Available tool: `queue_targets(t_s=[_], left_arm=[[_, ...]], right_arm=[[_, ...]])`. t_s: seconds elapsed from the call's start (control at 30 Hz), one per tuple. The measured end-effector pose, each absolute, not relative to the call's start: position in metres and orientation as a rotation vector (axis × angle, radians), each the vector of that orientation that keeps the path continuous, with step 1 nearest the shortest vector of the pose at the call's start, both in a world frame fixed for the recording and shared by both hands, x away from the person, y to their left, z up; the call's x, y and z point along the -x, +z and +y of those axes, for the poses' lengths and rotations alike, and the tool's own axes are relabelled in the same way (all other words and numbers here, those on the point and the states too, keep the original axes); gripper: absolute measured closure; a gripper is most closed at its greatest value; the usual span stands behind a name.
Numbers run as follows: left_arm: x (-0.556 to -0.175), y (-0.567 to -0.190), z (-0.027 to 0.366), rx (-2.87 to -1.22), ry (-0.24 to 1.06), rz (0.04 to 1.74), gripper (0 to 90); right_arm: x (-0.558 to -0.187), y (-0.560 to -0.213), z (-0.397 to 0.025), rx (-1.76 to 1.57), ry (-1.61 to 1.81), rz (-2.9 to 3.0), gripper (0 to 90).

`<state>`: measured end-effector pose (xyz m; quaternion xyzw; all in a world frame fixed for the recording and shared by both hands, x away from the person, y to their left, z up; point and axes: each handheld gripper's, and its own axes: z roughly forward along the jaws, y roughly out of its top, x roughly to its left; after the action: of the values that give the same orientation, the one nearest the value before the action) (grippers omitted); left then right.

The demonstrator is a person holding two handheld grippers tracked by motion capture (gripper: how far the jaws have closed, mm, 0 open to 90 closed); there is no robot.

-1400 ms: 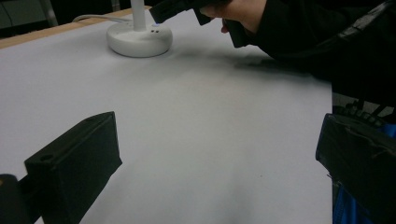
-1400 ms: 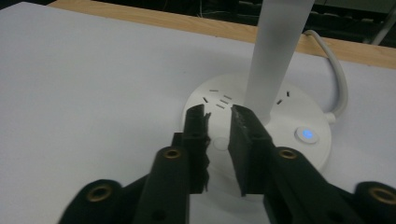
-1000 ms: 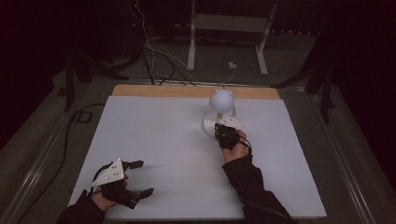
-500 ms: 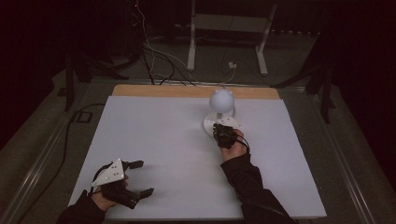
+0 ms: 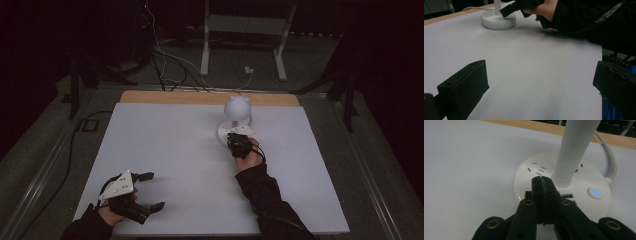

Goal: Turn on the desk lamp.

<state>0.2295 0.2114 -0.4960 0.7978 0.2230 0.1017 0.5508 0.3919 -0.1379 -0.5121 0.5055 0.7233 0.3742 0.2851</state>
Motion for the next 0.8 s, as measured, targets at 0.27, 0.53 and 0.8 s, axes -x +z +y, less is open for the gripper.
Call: queue_targets(t_s=[0.27, 0.53, 0.8], left_arm=[[-0.2296, -0.4960, 0.2115, -1.886, 0.239, 0.528, 0.3], [-0.2295, -0.4961, 0.2114, -1.886, 0.237, 0.529, 0.3], [-0.2295, -0.4960, 0.2114, -1.886, 0.239, 0.528, 0.3]], right_arm=[[-0.3925, -0.5142, -0.1373, -1.342, 0.990, 1.935, 90.0], [-0.3915, -0.5155, -0.1348, -1.307, 0.980, 1.943, 90.0], [-0.3925, -0.5163, -0.1341, -1.300, 0.981, 1.945, 90.0]])
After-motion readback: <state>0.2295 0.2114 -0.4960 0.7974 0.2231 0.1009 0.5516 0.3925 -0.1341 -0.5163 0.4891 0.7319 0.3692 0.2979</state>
